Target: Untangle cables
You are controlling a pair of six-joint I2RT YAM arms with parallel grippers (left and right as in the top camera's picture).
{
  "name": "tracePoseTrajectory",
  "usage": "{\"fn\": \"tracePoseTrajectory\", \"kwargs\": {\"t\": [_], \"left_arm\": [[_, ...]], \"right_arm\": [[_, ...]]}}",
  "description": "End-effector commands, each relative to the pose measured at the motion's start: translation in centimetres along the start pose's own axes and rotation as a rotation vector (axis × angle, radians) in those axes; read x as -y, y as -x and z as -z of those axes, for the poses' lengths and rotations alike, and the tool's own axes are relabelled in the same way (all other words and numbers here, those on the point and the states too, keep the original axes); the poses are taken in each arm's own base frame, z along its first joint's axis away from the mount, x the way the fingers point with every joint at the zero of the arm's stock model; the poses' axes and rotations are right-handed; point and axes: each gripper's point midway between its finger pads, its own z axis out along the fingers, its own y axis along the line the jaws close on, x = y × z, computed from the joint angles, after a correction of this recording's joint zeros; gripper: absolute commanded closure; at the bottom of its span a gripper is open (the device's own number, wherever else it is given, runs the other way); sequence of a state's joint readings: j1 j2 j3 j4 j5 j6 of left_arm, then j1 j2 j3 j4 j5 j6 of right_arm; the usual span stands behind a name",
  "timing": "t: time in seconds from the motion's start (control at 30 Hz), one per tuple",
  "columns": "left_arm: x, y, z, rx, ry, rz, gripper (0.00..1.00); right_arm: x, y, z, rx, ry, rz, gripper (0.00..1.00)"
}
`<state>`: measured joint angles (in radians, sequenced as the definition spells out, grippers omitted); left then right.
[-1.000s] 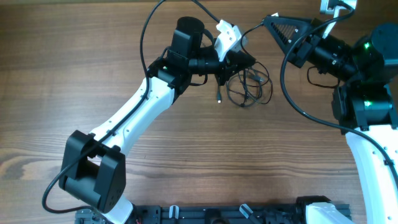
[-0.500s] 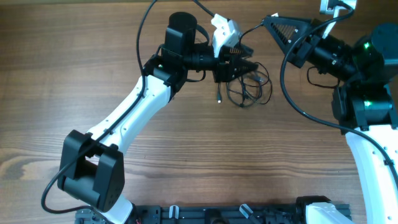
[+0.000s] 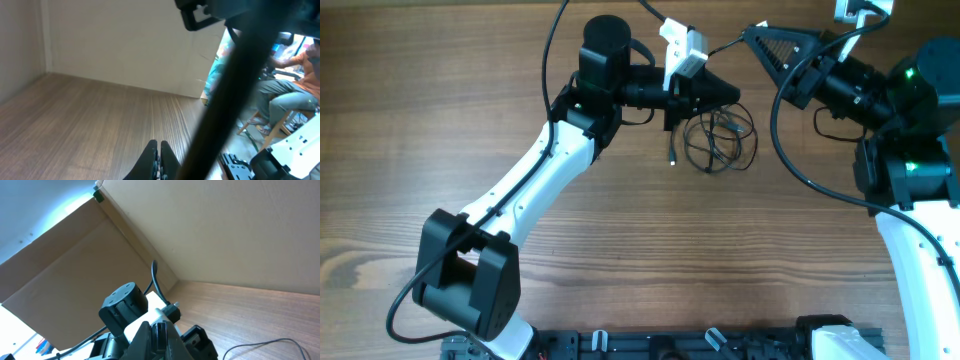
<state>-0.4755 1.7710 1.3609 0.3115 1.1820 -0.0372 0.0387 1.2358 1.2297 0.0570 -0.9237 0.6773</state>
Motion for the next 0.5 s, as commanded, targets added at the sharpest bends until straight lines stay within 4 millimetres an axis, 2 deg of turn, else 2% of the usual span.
{"fn": "tracePoseTrajectory", "kwargs": {"t": [0.0, 0.2, 0.37, 0.47], "left_arm": [[-1.7, 0.7, 0.5, 0.016, 0.089, 0.035, 0.96], [-5.1, 1.0, 4.0, 0.042, 0.227, 0.098, 0.96], [-6.9, 1.5, 7.5, 0.067, 0.29, 0.133, 0.96], [-6.9, 2.0, 9.5, 0.076, 0.289, 0.126, 0.96]], "right_arm": [[-0.8, 0.3, -0.1, -0.008, 0.024, 0.008, 0.95], [-0.1, 0.0, -0.1, -0.013, -0.005, 0.002, 0.95], [2.3, -0.4, 0.1, 0.001, -0.122, -0.036, 0.96], [5.0, -0.9, 0.6, 0.012, -0.262, -0.076, 0.95]]}}
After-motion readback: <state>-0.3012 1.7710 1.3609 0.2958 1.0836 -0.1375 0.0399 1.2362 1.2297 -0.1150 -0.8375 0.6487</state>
